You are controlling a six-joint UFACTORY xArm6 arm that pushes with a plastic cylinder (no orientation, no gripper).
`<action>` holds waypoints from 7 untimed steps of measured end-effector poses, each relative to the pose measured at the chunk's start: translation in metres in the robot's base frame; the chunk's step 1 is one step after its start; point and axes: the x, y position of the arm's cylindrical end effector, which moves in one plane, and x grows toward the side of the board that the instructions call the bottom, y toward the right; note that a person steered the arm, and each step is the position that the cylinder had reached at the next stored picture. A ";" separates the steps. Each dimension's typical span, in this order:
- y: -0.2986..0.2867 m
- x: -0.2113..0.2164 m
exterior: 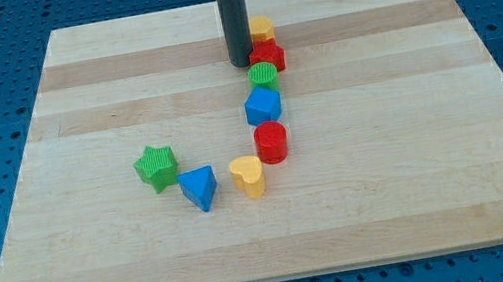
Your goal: Separate the yellow hexagon from the top side of the red star
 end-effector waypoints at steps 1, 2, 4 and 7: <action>-0.036 -0.009; -0.035 -0.015; -0.029 -0.050; 0.109 -0.049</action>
